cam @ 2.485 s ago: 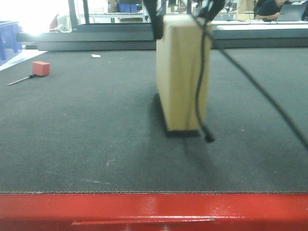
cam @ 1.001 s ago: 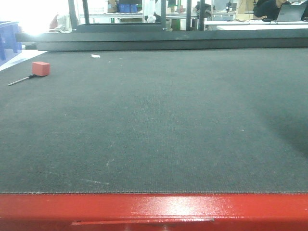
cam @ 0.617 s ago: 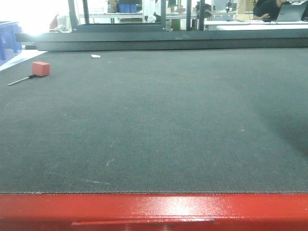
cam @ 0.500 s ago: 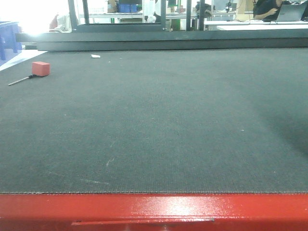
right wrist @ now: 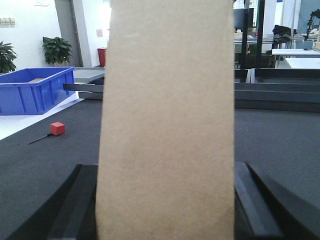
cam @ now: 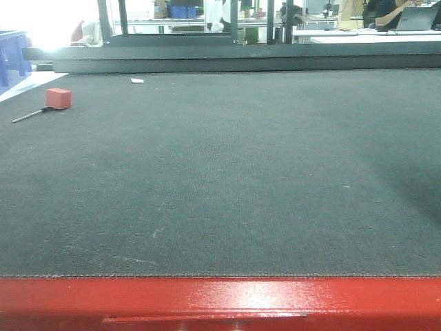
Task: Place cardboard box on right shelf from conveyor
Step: 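Hold the box in the right gripper while turning away from the conveyor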
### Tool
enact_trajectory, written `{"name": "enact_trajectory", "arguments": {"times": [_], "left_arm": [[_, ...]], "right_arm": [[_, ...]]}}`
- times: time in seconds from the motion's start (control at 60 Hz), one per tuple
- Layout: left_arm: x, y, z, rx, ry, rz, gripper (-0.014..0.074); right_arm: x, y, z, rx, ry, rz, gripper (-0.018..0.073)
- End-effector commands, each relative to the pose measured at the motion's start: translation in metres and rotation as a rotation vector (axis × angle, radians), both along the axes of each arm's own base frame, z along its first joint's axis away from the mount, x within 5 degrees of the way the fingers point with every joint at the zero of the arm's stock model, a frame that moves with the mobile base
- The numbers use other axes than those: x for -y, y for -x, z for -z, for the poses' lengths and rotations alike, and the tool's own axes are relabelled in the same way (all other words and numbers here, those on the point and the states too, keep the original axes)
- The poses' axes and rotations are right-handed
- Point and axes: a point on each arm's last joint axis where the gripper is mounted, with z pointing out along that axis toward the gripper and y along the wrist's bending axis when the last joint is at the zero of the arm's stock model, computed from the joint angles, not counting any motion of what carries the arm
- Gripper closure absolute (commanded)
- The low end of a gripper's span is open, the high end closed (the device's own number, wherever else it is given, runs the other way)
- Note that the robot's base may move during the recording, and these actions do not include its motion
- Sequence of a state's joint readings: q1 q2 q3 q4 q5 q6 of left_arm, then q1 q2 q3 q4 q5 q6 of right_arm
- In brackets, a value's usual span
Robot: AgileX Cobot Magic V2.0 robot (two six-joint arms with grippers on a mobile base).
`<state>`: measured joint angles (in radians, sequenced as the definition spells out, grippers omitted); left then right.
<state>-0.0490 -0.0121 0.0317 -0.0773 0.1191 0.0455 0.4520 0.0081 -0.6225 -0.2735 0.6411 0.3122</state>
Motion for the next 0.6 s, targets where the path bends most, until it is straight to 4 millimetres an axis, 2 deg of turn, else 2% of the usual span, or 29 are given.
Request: {"name": "enact_trajectory", "arguments": {"times": [0.0, 0.584], "left_arm": [[-0.0007, 0.0007, -0.0058, 0.092, 0.010, -0.007, 0.0713], [-0.0007, 0.0007, -0.0058, 0.092, 0.010, -0.007, 0.0713]], "right_arm": [[-0.0002, 0.0016, -0.0153, 0.108, 0.002, 0.004, 0.0409], [-0.0001, 0.0012, -0.0139, 0.095, 0.006, 0.005, 0.0409]]}}
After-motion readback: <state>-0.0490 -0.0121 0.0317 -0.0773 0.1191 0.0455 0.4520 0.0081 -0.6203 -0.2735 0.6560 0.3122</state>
